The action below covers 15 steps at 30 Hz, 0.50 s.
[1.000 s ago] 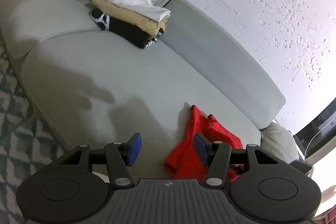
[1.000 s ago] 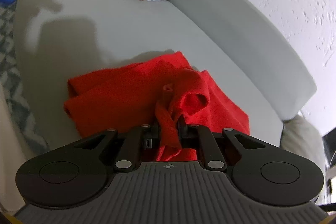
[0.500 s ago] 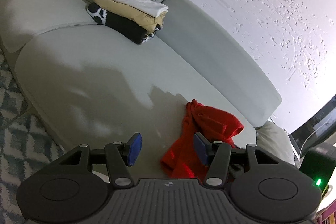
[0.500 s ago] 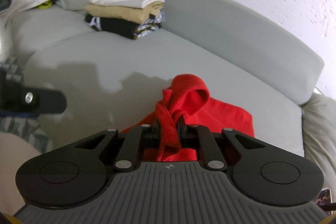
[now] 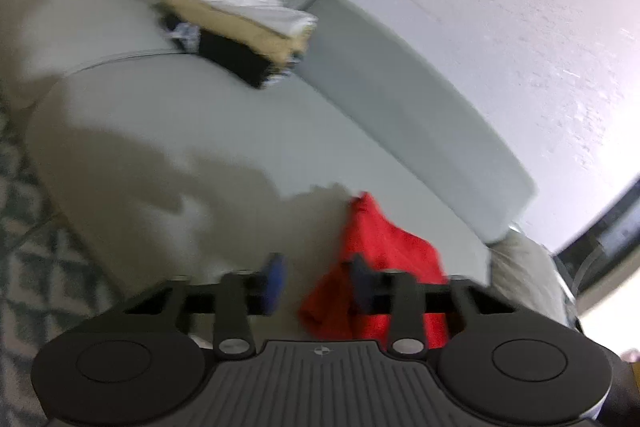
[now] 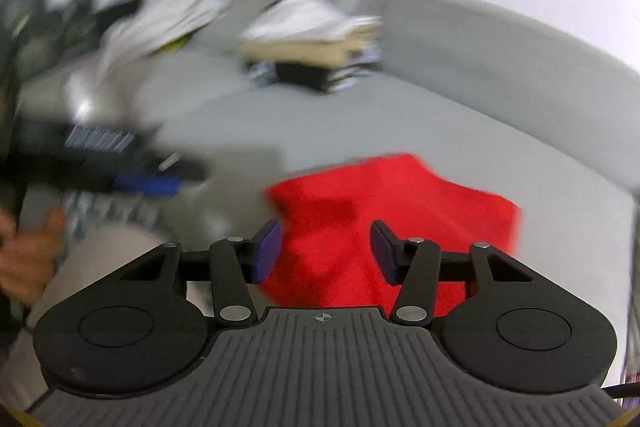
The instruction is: Fold clothes
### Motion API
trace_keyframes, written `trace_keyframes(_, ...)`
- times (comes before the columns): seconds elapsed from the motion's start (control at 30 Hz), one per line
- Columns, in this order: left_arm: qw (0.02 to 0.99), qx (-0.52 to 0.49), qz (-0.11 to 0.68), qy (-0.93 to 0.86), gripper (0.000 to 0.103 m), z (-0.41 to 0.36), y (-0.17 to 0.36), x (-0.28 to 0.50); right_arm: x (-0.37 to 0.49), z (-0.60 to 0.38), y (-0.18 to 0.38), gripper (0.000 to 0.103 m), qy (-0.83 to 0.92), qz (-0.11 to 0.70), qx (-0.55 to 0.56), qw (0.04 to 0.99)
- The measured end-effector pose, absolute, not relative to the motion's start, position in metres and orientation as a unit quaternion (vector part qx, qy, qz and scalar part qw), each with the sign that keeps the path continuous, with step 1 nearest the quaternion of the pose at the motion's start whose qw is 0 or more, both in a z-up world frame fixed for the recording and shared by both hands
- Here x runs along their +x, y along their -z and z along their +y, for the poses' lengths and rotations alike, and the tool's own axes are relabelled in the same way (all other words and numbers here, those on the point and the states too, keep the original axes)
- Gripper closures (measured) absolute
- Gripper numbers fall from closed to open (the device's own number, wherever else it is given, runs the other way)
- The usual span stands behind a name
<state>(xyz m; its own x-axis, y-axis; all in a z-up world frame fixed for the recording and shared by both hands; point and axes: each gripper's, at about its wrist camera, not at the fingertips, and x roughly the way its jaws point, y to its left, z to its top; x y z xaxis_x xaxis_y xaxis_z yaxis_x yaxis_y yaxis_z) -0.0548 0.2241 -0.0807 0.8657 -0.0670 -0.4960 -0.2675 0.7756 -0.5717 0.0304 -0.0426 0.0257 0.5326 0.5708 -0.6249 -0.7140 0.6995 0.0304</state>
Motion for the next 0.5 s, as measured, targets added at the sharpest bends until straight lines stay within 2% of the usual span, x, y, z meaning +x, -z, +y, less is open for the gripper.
trace_keyframes(0.03,0.913,-0.323,0.246,-0.027,0.094,0.217,0.078,-0.048,0.040,-0.056,-0.025,0.082,-0.347,0.321,-0.090,0.876)
trace_keyframes(0.07,0.921,-0.305,0.242,-0.001,0.094,0.207,0.075,-0.039,0.052,-0.068,-0.021,0.097,-0.323,0.338,-0.070,0.881)
trace_keyframes(0.13,0.936,-0.252,0.244,0.043,0.091,0.183,0.071,-0.018,0.073,-0.089,-0.011,0.097,-0.279,0.369,-0.032,0.886)
trace_keyframes(0.23,0.929,-0.169,0.330,0.002,0.090,0.155,0.091,0.022,0.088,-0.098,0.012,0.096,-0.274,0.396,-0.022,0.876)
trace_keyframes(0.27,0.913,-0.187,0.360,-0.040,0.093,0.161,0.102,0.026,0.089,-0.099,0.020,0.096,-0.280,0.404,-0.024,0.870)
trace_keyframes(0.33,0.873,-0.246,0.407,-0.111,0.089,0.181,0.121,0.025,0.090,-0.100,0.035,0.096,-0.285,0.423,-0.042,0.859)
trace_keyframes(0.37,0.854,-0.278,0.421,-0.131,0.093,0.193,0.128,0.020,0.090,-0.101,0.042,0.099,-0.285,0.433,-0.053,0.853)
trace_keyframes(0.43,0.846,-0.274,0.436,-0.140,0.095,0.201,0.125,0.012,0.087,-0.108,0.045,0.099,-0.284,0.441,-0.069,0.849)
trace_keyframes(0.47,0.848,-0.273,0.433,-0.140,0.098,0.201,0.119,0.008,0.085,-0.112,0.042,0.094,-0.277,0.444,-0.076,0.849)
trace_keyframes(0.5,0.850,-0.274,0.428,-0.138,0.094,0.202,0.112,0.004,0.085,-0.116,0.040,0.088,-0.260,0.450,-0.086,0.850)
